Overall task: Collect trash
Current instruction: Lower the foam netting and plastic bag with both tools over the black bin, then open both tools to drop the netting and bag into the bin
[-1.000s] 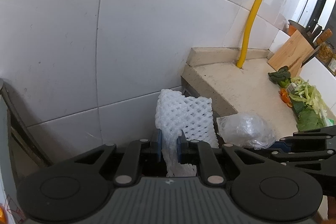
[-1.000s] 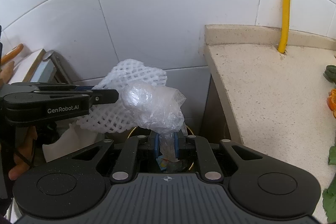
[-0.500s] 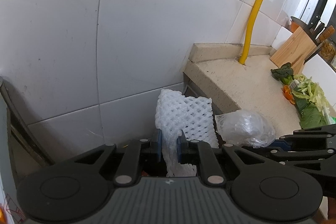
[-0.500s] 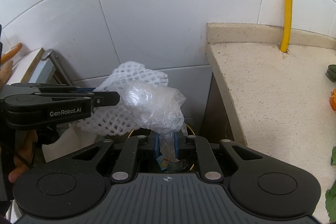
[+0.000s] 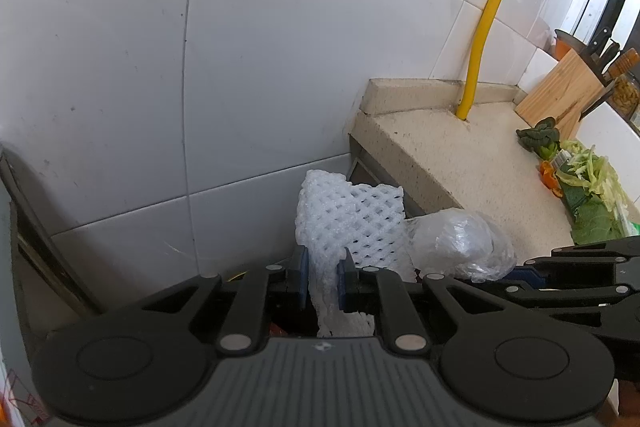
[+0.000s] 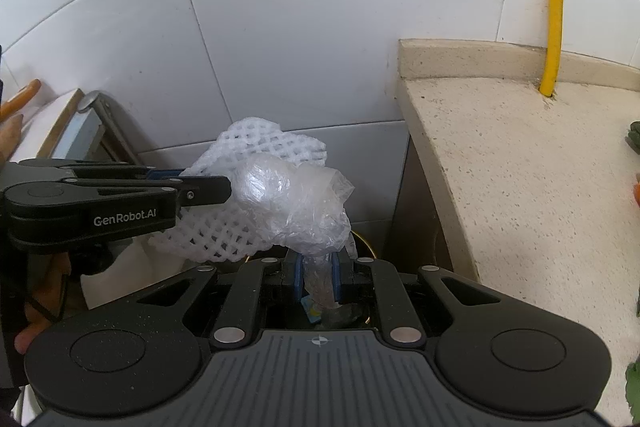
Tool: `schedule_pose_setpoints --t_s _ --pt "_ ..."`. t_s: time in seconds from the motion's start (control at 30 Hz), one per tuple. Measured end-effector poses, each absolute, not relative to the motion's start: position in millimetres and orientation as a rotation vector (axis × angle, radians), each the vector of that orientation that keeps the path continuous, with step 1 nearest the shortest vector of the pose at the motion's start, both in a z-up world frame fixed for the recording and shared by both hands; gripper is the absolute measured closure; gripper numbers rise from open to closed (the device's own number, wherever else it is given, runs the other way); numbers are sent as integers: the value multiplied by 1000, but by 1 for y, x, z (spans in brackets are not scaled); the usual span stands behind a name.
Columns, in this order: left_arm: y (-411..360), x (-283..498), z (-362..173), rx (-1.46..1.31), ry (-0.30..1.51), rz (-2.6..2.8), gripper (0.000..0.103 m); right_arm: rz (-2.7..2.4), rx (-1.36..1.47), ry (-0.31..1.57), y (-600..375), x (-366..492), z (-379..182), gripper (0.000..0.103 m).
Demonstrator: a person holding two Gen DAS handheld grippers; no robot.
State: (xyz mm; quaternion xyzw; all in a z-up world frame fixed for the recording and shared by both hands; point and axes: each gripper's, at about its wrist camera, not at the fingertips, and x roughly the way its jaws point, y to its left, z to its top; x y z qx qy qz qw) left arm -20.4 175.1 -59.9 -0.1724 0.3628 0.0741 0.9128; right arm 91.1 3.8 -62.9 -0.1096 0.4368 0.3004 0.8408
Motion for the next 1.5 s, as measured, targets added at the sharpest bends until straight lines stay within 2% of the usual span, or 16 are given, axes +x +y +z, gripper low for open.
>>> schedule_pose_setpoints --t_s 0.7,1.33,1.43,1.5 --pt "177 -11 -70 -345 794 178 93 621 -229 940 7 96 -70 84" --pt "183 11 -95 -335 910 234 93 628 -240 1026 21 118 -105 84" --pt "183 14 -100 -328 935 247 92 634 -248 1049 28 124 -114 83" --pt "184 18 -103 -328 953 253 90 631 -255 1065 33 130 -123 78"
